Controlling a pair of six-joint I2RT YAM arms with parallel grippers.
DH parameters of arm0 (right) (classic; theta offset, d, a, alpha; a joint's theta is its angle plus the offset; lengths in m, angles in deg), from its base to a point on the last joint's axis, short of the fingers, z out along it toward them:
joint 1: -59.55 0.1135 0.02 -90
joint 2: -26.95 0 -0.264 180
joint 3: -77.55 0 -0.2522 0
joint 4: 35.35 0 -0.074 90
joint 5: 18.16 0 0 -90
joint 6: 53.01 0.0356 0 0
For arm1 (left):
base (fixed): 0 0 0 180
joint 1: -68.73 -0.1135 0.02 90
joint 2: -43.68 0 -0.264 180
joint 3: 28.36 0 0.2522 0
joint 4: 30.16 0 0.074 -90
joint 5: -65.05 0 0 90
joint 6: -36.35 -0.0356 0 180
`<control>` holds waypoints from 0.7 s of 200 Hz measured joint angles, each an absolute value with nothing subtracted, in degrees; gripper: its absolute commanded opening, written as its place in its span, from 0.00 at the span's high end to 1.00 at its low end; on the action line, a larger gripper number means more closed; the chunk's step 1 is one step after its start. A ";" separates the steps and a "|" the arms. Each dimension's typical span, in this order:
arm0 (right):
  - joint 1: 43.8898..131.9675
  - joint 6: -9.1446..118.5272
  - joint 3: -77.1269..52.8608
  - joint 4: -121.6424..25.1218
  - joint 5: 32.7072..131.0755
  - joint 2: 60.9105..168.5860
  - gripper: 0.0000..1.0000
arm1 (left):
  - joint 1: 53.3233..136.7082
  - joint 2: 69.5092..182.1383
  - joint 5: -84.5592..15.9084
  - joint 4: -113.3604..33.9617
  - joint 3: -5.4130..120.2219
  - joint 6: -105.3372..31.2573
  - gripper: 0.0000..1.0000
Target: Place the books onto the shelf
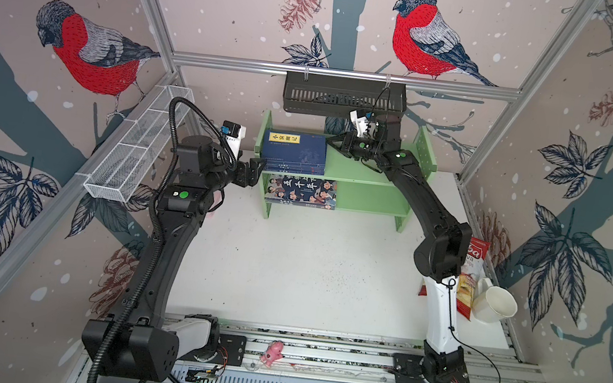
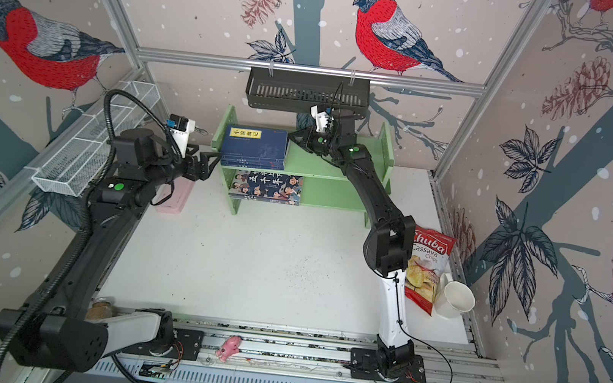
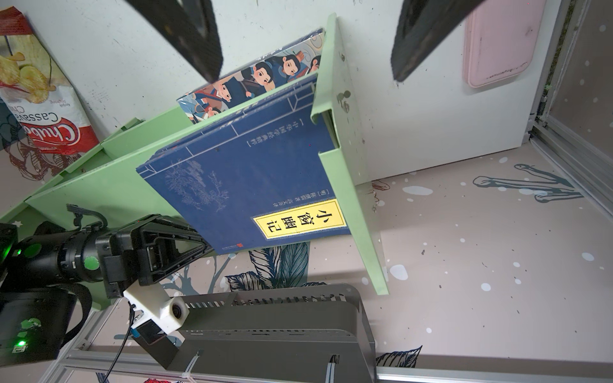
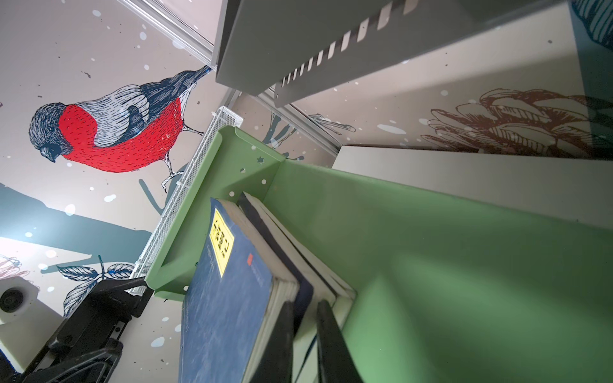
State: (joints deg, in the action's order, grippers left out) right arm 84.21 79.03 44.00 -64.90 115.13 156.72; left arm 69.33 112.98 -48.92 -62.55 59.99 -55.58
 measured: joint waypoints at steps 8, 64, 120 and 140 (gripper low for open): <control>84.21 79.01 43.60 -64.79 115.02 156.44 0.82 | 69.33 112.98 -48.92 -62.53 59.95 -55.56 0.20; 83.32 78.40 40.11 -67.15 110.97 151.76 0.80 | 69.33 113.98 -48.88 -62.12 60.21 -54.99 0.20; 83.75 75.56 39.34 -72.36 108.29 151.21 0.80 | 69.33 114.86 -49.20 -61.48 59.49 -56.24 0.26; 84.25 74.88 39.12 -72.73 108.48 151.21 0.80 | 69.66 115.12 -49.10 -61.28 57.67 -57.31 0.26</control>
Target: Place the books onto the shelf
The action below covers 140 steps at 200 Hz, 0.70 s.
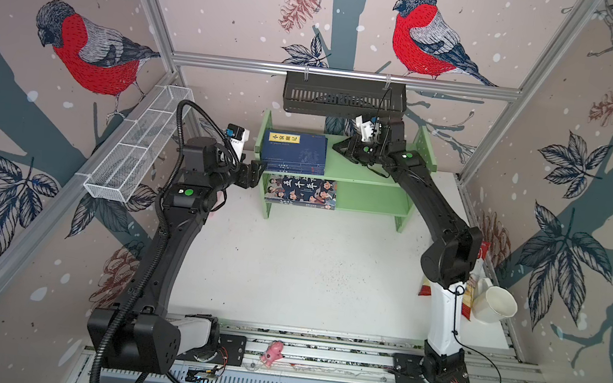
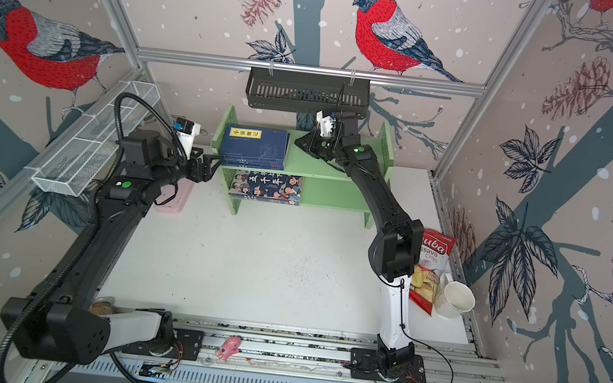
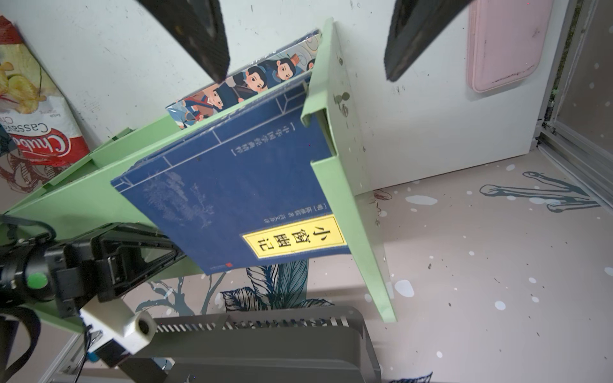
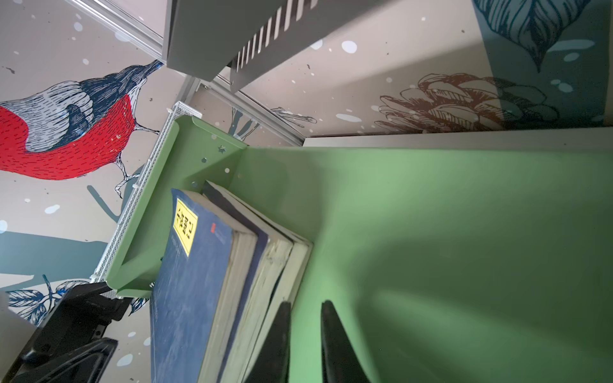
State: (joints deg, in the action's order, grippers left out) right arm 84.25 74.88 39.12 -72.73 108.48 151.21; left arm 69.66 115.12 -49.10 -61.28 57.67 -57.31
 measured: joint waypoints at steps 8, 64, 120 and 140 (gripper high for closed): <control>84.36 74.51 39.04 -72.68 108.72 151.21 0.80 | 69.94 115.12 -49.05 -61.20 57.02 -57.85 0.26; 84.63 74.27 38.90 -72.44 109.49 151.21 0.80 | 71.49 116.21 -46.89 -58.88 55.49 -59.93 0.26; 84.63 74.18 37.24 -72.27 109.40 149.90 0.79 | 72.21 118.27 -44.26 -56.63 56.82 -59.65 0.27; 84.63 74.12 35.21 -72.40 108.98 147.76 0.79 | 72.26 118.36 -42.91 -56.50 56.84 -59.67 0.28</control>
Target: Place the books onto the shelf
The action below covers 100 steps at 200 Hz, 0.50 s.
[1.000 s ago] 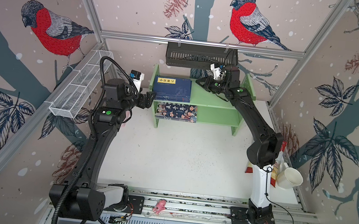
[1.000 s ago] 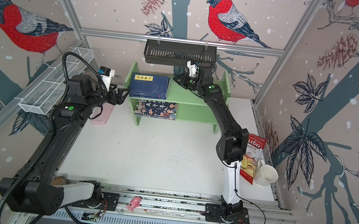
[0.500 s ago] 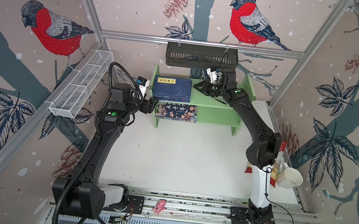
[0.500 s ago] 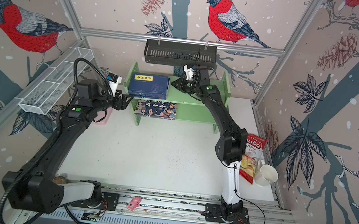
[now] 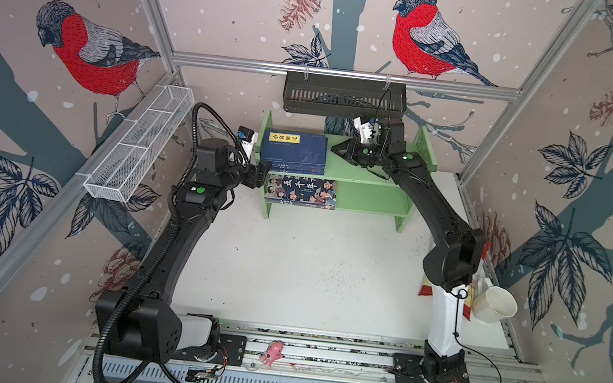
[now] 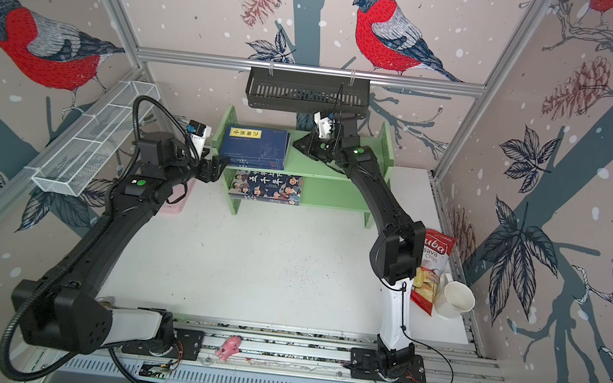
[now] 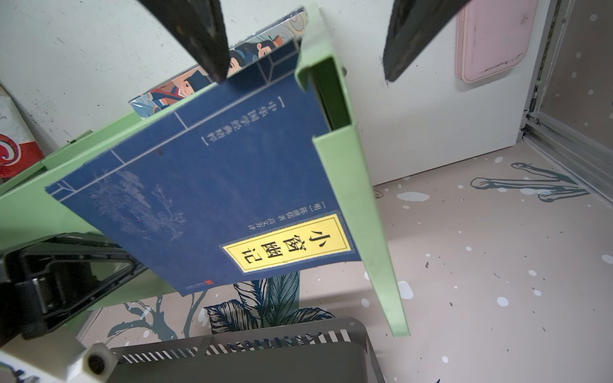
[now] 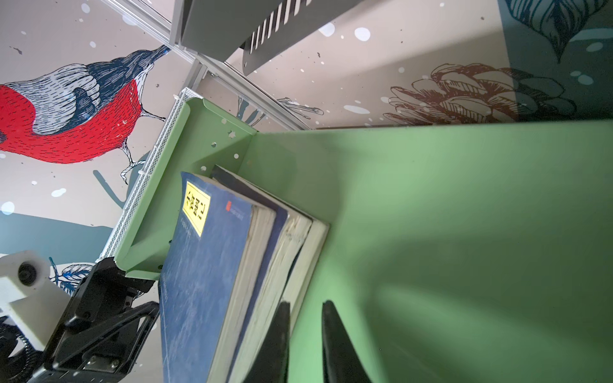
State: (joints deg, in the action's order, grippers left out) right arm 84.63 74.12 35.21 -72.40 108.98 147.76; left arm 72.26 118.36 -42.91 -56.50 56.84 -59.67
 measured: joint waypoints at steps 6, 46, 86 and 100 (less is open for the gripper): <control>84.63 74.12 34.64 -72.40 108.92 147.04 0.79 | 72.26 118.36 -42.76 -56.30 56.78 -59.67 0.28; 84.60 73.74 30.29 -71.55 107.94 141.97 0.79 | 72.34 118.14 -41.07 -54.57 55.42 -59.73 0.28; 84.63 73.02 26.60 -70.87 107.19 138.30 0.79 | 72.54 118.09 -40.18 -53.55 55.07 -59.89 0.28; 84.60 73.02 25.94 -70.67 106.84 137.60 0.79 | 72.54 118.05 -40.02 -53.39 54.96 -59.86 0.28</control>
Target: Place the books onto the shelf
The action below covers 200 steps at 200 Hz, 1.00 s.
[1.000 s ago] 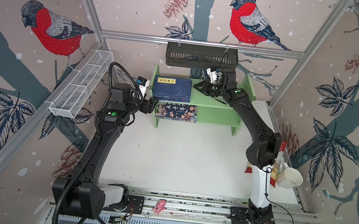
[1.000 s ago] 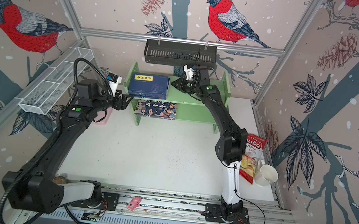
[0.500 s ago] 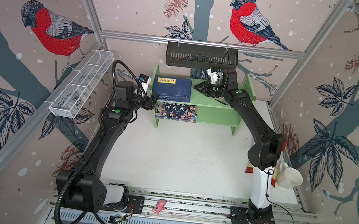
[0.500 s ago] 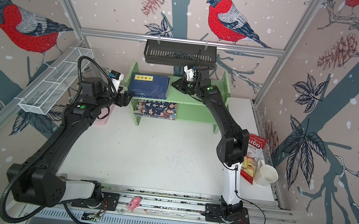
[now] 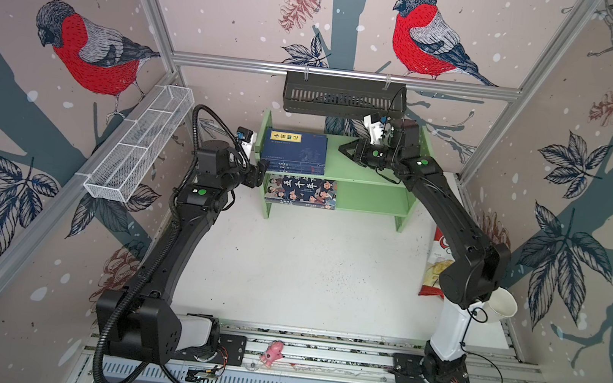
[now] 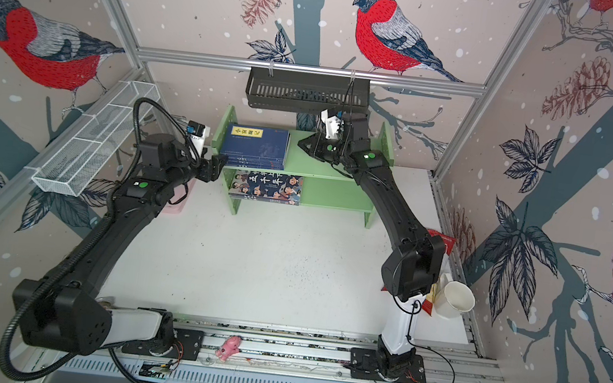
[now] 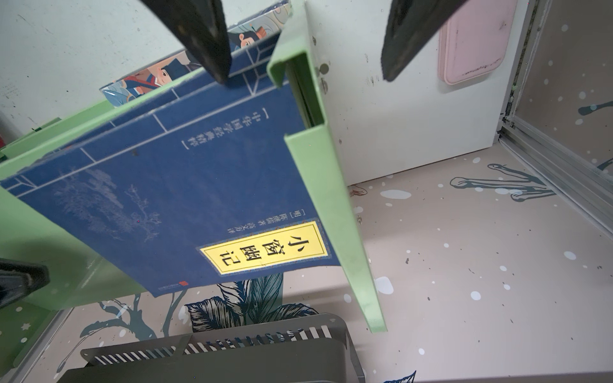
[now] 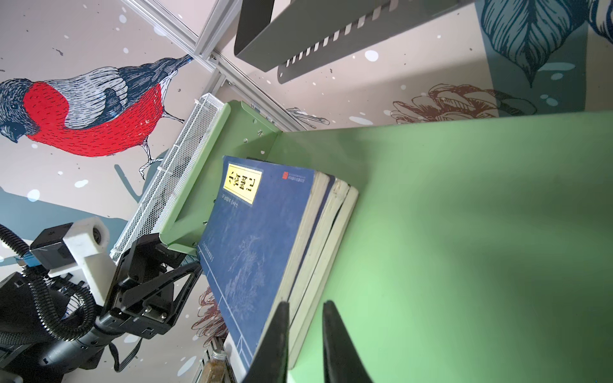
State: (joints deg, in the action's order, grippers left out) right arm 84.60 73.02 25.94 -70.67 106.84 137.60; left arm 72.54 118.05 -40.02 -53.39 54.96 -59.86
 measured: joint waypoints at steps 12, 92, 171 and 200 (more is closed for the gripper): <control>84.60 73.00 25.61 -70.37 106.58 137.34 0.79 | 72.54 118.01 -39.96 -53.39 54.94 -59.86 0.28; 84.47 72.74 23.12 -69.60 106.08 134.84 0.76 | 72.54 115.05 -39.85 -53.83 54.22 -59.89 0.24; 88.41 64.80 19.04 -70.52 100.50 128.86 0.73 | 72.54 109.26 -38.73 -58.57 49.85 -59.84 0.23; 91.73 62.16 11.85 -70.30 96.81 124.35 0.72 | 72.54 107.47 -37.01 -59.69 46.99 -59.27 0.23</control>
State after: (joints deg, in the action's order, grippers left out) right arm 91.73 62.16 11.85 -70.30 96.81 124.35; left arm 72.54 107.47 -37.01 -59.69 46.99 -59.27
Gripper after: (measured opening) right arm 0.278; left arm 0.765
